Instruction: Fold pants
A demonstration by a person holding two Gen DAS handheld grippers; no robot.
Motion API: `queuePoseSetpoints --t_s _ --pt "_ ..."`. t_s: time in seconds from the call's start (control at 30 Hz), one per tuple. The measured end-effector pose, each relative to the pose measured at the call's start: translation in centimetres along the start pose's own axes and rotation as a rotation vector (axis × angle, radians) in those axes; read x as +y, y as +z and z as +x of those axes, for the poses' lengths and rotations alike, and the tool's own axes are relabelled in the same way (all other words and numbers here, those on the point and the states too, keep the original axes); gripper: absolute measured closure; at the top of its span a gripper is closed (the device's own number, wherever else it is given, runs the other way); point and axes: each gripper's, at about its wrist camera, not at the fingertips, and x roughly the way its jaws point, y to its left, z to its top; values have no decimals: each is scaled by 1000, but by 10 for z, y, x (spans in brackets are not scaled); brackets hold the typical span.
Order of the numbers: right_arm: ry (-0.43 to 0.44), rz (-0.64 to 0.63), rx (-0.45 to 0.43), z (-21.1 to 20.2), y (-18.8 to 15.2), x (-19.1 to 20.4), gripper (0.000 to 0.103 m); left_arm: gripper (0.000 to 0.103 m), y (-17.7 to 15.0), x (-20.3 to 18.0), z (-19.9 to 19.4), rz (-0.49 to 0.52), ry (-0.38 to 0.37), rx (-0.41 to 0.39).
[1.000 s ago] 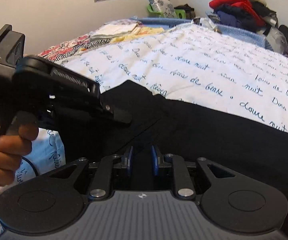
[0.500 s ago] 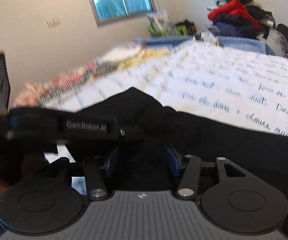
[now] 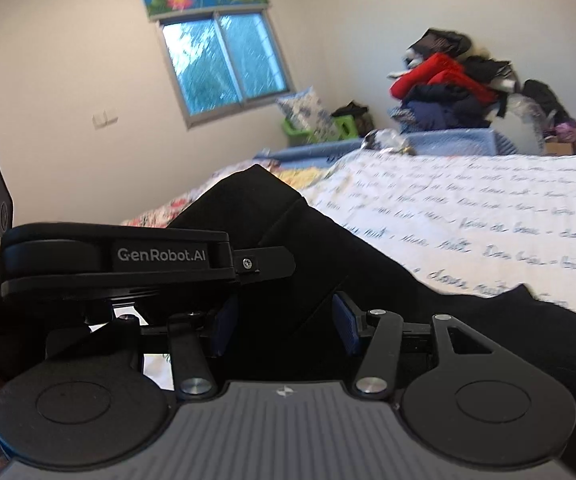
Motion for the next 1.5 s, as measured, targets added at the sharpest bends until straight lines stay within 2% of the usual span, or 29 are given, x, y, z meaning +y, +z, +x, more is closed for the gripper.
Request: queuePoseSetpoints --t_s 0.37,0.83,1.13,1.5 --pt "-82 143 -129 -68 -4 -42 50 82 -12 -74 9 127 -130 4" --pt "-184 261 -215 -112 -25 -91 50 82 -40 -136 39 228 -237 65" --pt "-253 360 -269 -141 -41 -129 50 82 -65 -184 59 262 -313 116" --pt "-357 414 -313 -182 -62 -167 50 82 -96 -231 78 293 -407 154"
